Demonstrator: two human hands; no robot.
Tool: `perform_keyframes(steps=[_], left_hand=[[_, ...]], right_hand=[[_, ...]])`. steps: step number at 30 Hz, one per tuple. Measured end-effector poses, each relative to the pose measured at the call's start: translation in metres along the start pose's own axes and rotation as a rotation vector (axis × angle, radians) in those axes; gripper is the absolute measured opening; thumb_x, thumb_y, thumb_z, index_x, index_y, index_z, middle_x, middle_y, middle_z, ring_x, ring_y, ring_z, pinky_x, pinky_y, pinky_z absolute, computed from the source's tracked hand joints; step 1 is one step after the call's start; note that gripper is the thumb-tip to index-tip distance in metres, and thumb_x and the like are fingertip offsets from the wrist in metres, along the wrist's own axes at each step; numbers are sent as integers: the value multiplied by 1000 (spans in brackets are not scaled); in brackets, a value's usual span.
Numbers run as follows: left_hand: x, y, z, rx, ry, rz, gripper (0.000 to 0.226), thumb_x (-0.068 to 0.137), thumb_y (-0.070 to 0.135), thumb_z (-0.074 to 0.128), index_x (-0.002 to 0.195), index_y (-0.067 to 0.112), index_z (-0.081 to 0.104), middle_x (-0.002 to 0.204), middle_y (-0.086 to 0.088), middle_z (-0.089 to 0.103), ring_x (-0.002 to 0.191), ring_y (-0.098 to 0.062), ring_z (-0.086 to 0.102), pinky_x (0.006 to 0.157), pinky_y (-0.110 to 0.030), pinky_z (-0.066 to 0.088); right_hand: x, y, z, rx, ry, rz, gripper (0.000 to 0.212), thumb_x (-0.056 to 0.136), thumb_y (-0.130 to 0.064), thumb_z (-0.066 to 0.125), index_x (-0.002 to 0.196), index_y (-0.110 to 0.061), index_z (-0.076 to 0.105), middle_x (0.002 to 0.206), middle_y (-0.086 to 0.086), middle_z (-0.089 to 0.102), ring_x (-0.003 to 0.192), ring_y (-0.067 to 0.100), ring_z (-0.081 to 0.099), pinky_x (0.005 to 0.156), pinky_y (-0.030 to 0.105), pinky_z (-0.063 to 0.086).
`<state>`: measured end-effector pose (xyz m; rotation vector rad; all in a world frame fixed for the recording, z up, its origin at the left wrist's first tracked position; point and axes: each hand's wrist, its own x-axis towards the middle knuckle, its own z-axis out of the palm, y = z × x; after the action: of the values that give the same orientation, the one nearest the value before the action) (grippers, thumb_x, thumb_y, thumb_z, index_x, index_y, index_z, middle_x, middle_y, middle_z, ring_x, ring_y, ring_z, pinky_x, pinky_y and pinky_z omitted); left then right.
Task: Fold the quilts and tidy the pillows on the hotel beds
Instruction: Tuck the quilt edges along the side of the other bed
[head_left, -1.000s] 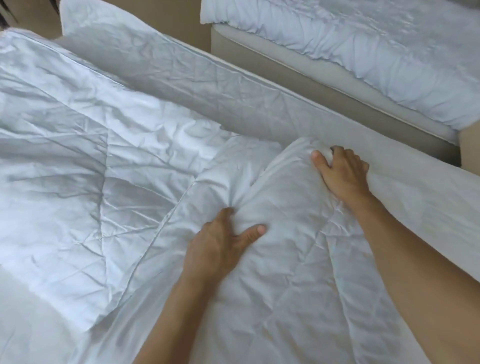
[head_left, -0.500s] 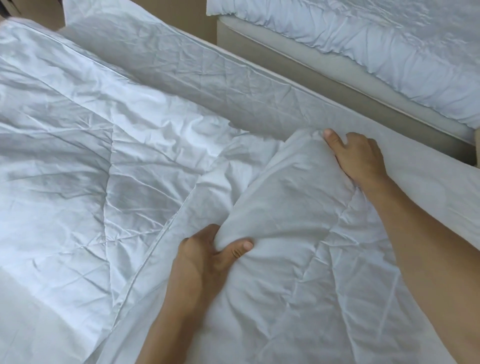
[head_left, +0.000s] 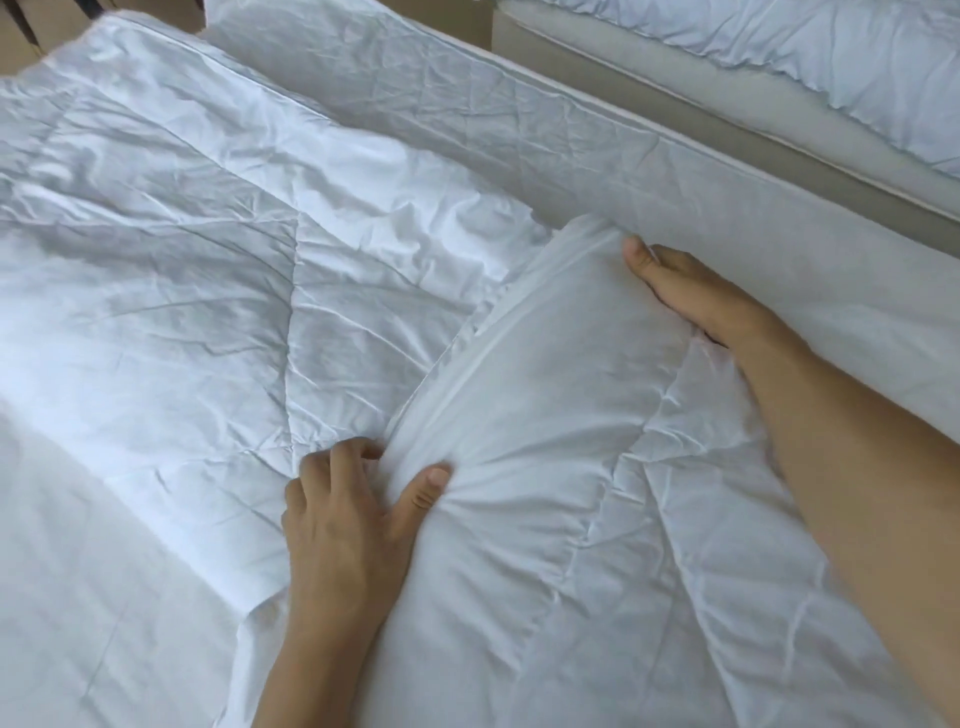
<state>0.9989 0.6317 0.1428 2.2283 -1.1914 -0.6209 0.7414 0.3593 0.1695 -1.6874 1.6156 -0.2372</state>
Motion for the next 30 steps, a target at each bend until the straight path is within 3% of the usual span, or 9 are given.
perform_keyframes(steps=[3, 5, 8, 11, 16, 19, 22, 26, 30], left_hand=[[-11, -1, 0, -106, -105, -45, 104, 60, 99, 34, 136, 29, 39, 130, -2, 52, 122, -32, 52, 97, -47, 42], [-10, 3, 0, -137, -196, -52, 107, 55, 102, 35, 142, 39, 30, 135, 1, 56, 124, -29, 56, 96, -45, 46], [-1, 15, -8, -219, -275, 20, 96, 54, 98, 50, 135, 46, 46, 106, 14, 73, 103, -12, 68, 87, -30, 52], [22, 25, -22, -282, -199, 68, 54, 61, 81, 71, 105, 51, 66, 90, 27, 73, 88, 9, 67, 76, -17, 52], [51, -1, -11, -172, -121, -5, 67, 61, 87, 60, 115, 48, 66, 90, 20, 74, 98, -10, 68, 89, -36, 56], [40, -12, -4, -109, -146, -38, 82, 61, 96, 49, 128, 49, 57, 101, 16, 73, 108, -17, 66, 95, -42, 53], [29, -6, -14, 69, -120, -28, 84, 74, 95, 25, 142, 48, 42, 115, 1, 70, 117, -31, 60, 94, -48, 48], [16, 58, -19, 98, 43, 294, 80, 94, 76, 14, 156, 28, 33, 145, -8, 47, 134, -32, 41, 109, -47, 33], [-7, 102, 29, 397, -143, 693, 72, 98, 74, 14, 156, 36, 34, 167, -1, 25, 155, -34, 16, 119, -63, 18]], right_hand=[[-3, 4, -10, 19, -104, -10, 63, 90, -78, 39, 123, -30, 64, 109, -10, 69, 97, 9, 66, 79, 24, 46], [-6, 8, -10, 46, -129, -37, 56, 86, -74, 49, 117, -31, 67, 110, -7, 73, 100, 10, 69, 81, 24, 50], [-7, 9, -9, 86, -113, -73, 56, 76, -73, 64, 115, -32, 72, 109, -9, 76, 101, 8, 70, 91, 26, 53], [-3, -2, -13, 113, 61, -145, 46, 73, -65, 72, 100, -28, 71, 94, -13, 71, 84, 0, 64, 69, 14, 49], [16, 7, 14, 14, 288, -71, 115, 44, -101, 57, 113, -10, 66, 113, 9, 71, 103, 28, 67, 88, 41, 54], [23, 6, 33, -160, 320, -18, 100, 66, -92, 55, 118, -8, 55, 123, 16, 66, 111, 38, 63, 94, 48, 48], [13, -5, 26, -281, 397, -87, 79, 93, -73, 43, 145, -13, 39, 145, 15, 53, 130, 38, 52, 110, 56, 30], [-44, 3, 21, -338, 404, -218, 74, 96, -68, 16, 161, -33, 14, 167, 3, 26, 152, 29, 24, 121, 62, 7], [-85, 21, 39, -561, 291, -286, 72, 92, -72, 10, 159, -47, 6, 172, -7, 7, 158, 28, 8, 121, 62, 6]])
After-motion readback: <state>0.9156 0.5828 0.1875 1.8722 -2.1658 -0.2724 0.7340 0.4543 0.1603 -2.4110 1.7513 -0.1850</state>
